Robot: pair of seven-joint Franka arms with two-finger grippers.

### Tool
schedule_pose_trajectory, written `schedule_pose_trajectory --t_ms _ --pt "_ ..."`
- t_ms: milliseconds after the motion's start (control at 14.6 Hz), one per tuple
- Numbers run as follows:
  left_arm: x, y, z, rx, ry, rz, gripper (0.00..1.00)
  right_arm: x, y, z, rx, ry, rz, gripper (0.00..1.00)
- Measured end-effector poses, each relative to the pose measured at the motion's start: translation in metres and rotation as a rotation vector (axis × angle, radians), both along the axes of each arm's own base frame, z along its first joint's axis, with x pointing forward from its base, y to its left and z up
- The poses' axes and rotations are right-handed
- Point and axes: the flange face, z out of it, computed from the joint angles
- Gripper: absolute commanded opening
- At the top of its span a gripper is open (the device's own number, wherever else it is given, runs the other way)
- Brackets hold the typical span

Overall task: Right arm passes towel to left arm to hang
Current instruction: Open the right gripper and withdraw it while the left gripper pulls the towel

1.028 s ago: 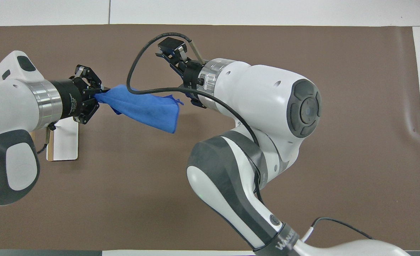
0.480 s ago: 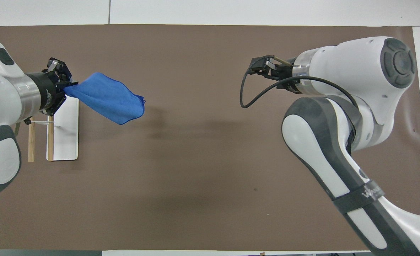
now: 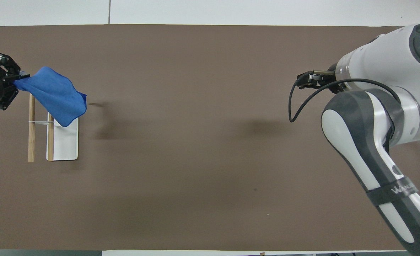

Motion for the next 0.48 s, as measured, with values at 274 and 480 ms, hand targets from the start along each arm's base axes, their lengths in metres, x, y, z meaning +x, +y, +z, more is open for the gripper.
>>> schedule_pose_trajectory --t_ms 274,480 --pt "0.001 0.042 -0.022 0.020 -0.005 0.035 0.00 -0.027 -0.053 0.056 -0.039 0.055 0.013 1.00" --pt "0.003 0.064 -0.036 0.018 0.009 0.070 0.00 -0.054 -0.092 0.097 -0.039 0.095 -0.011 1.00"
